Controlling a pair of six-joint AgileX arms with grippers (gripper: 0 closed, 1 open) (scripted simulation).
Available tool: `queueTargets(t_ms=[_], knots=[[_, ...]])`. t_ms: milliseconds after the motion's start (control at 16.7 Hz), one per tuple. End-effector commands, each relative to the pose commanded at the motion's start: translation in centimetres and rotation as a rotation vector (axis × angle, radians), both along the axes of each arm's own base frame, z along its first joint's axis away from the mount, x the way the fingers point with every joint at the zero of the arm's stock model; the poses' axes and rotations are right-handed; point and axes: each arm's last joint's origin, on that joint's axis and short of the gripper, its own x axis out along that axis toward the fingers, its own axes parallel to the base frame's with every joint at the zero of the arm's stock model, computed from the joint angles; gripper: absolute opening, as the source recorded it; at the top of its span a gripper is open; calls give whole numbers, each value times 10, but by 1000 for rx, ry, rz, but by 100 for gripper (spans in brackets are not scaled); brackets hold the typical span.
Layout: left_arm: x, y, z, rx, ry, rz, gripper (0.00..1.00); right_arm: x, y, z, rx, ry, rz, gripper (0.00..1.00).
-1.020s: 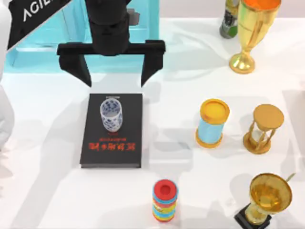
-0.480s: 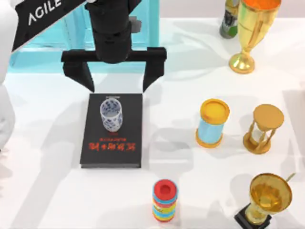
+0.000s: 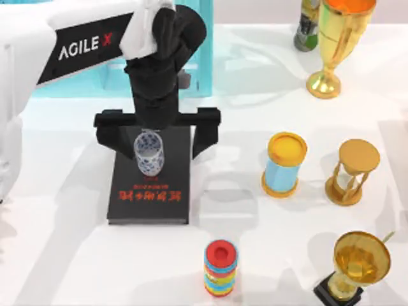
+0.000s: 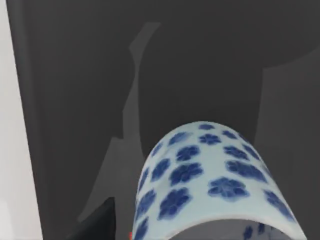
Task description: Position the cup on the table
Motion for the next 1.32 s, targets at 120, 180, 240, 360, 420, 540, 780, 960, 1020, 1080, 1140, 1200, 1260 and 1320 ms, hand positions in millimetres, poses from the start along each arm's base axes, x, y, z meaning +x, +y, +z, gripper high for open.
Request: queueTargets(t_ms=[120,180,240,360,420,540,780,960,1020,1080,1140,1200,1260,1320], knots=[[0,0,-1,0,0,0,100,0,0,0,0,0,0,100],[0,0,-1,0,0,0,100,0,0,0,0,0,0,100],[0,0,-1,0,0,0,100,0,0,0,0,0,0,100],[0,0,-1,0,0,0,85,0,0,0,0,0,0,100],[0,0,-1,0,0,0,77,0,0,0,0,0,0,100],[0,0,-1,0,0,0,62,0,0,0,0,0,0,100],[0,0,-1,0,0,0,32,0,0,0,0,0,0,100],[0,0,-1,0,0,0,10,0,0,0,0,0,0,100],[0,0,-1,0,0,0,2,0,0,0,0,0,0,100],[0,0,-1,0,0,0,0,0,0,0,0,0,0,100],[0,0,-1,0,0,0,0,0,0,0,0,0,0,100],[0,0,-1,0,0,0,0,0,0,0,0,0,0,100],[0,0,-1,0,0,0,0,0,0,0,0,0,0,100],[0,0,-1,0,0,0,0,0,0,0,0,0,0,100]])
